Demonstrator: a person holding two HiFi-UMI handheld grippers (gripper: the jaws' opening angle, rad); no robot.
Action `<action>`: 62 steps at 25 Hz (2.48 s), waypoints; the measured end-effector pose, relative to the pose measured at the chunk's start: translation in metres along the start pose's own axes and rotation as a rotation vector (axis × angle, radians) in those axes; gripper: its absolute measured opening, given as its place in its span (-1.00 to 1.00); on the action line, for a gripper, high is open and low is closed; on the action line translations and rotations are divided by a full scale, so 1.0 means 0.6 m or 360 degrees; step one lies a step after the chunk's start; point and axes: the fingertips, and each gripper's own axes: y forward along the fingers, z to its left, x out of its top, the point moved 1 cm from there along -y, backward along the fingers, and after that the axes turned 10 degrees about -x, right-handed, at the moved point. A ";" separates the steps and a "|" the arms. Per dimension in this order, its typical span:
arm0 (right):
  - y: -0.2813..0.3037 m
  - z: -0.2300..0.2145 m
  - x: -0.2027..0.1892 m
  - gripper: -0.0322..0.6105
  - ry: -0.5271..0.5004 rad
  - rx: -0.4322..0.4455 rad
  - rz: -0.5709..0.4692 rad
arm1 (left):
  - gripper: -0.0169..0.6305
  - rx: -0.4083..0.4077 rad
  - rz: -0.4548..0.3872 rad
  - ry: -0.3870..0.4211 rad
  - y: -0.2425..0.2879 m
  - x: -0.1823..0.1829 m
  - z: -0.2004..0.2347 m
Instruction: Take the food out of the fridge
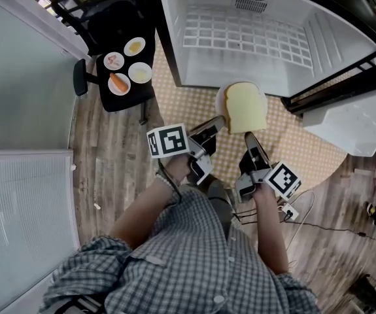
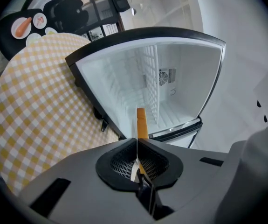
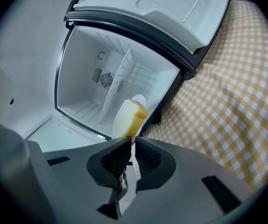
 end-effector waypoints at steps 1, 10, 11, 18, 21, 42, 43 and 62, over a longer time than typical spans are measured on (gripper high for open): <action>-0.002 -0.007 -0.004 -0.86 0.0008 -0.0012 0.0000 | -0.91 0.0002 0.0013 -0.0011 0.000 -0.006 0.005; -0.026 -0.068 -0.033 -0.86 0.0053 -0.0120 -0.0005 | -0.91 0.0046 0.0133 -0.0088 0.003 -0.060 0.050; -0.029 -0.078 -0.037 -0.86 0.0053 -0.0153 -0.0001 | -0.91 0.0052 0.0148 -0.0091 0.003 -0.066 0.054; -0.040 -0.126 -0.057 -0.87 0.0082 -0.0302 0.0036 | -0.90 0.0097 0.0216 -0.0157 0.005 -0.096 0.094; -0.037 -0.142 -0.061 -0.87 0.0032 -0.0327 0.0055 | -0.89 0.0140 0.0277 -0.0129 0.008 -0.108 0.110; -0.039 -0.170 -0.079 -0.87 0.0101 -0.0366 0.0144 | -0.62 0.0545 0.0601 -0.0045 0.004 -0.149 0.177; -0.041 -0.169 -0.077 -0.87 0.0088 -0.0366 0.0145 | -0.61 0.0560 0.0611 -0.0034 0.003 -0.149 0.176; -0.066 -0.031 0.027 -0.87 -0.1160 -0.0480 -0.0048 | -0.93 0.0685 0.0583 0.0826 -0.011 -0.049 0.071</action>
